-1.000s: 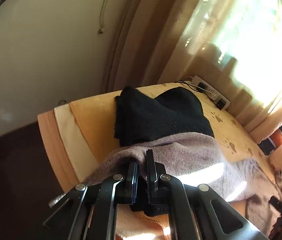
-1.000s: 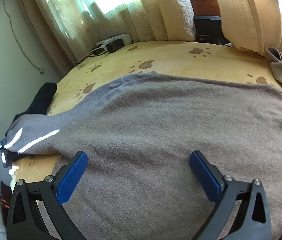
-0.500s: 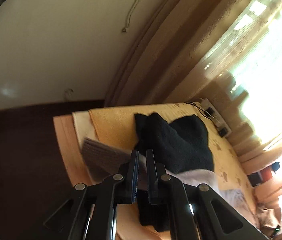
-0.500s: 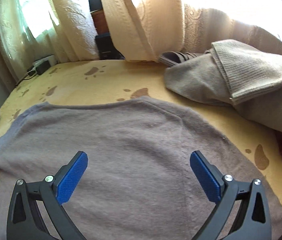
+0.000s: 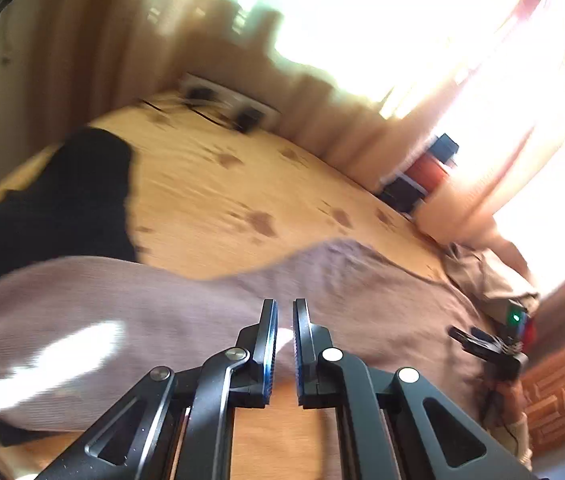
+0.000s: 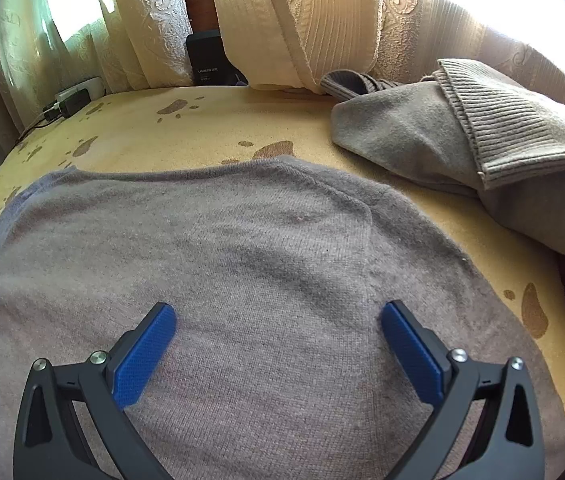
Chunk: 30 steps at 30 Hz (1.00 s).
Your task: Fold clothes
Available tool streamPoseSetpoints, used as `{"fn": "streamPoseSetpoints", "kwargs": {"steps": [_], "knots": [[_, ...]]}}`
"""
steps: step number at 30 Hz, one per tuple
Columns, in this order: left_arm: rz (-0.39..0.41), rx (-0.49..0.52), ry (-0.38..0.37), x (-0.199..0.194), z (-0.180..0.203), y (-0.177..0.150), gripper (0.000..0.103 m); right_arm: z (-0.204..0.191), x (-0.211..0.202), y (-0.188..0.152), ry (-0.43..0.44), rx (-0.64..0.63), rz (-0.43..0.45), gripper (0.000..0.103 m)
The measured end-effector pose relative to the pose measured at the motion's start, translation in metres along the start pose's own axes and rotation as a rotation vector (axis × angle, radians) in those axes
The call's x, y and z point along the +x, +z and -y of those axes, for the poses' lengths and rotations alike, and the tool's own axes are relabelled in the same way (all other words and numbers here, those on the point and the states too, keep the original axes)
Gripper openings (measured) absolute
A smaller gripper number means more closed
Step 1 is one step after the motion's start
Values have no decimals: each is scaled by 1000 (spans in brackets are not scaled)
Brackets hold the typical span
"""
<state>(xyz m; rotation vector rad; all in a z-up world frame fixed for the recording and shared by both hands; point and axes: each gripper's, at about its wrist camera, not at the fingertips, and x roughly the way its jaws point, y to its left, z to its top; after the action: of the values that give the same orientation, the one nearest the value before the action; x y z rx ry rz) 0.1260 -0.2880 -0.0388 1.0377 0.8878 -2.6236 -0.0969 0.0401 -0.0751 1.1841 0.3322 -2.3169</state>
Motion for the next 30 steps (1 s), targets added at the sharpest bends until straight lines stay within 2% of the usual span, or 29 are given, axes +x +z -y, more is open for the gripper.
{"fn": "streamPoseSetpoints", "kwargs": {"steps": [3,5,7,10,12,15,19,21,24,28,30], "knots": [[-84,85,-30,59,50,8,8,4,-3,-1,21,18,13,103],[-151,91,-22,98,65,16,8,11,-11,-2,53,59,55,103],[-208,76,14,133,69,22,8,21,-24,0,22,79,105,103],[-234,72,94,169,68,28,8,34,-42,6,-30,84,164,103],[-202,77,94,176,68,36,8,41,-47,13,-34,96,185,103],[-173,96,132,192,73,51,8,41,-36,34,-51,91,172,103],[-120,145,185,208,82,66,8,15,7,55,-1,10,74,103],[-82,172,195,215,85,70,8,1,36,58,-8,-44,6,103],[-32,212,204,221,88,74,8,4,54,65,-18,-50,-28,103],[-41,185,169,237,81,90,8,24,64,85,-17,-5,-29,103],[-44,155,127,241,73,97,8,30,65,92,-37,16,-27,103]]}}
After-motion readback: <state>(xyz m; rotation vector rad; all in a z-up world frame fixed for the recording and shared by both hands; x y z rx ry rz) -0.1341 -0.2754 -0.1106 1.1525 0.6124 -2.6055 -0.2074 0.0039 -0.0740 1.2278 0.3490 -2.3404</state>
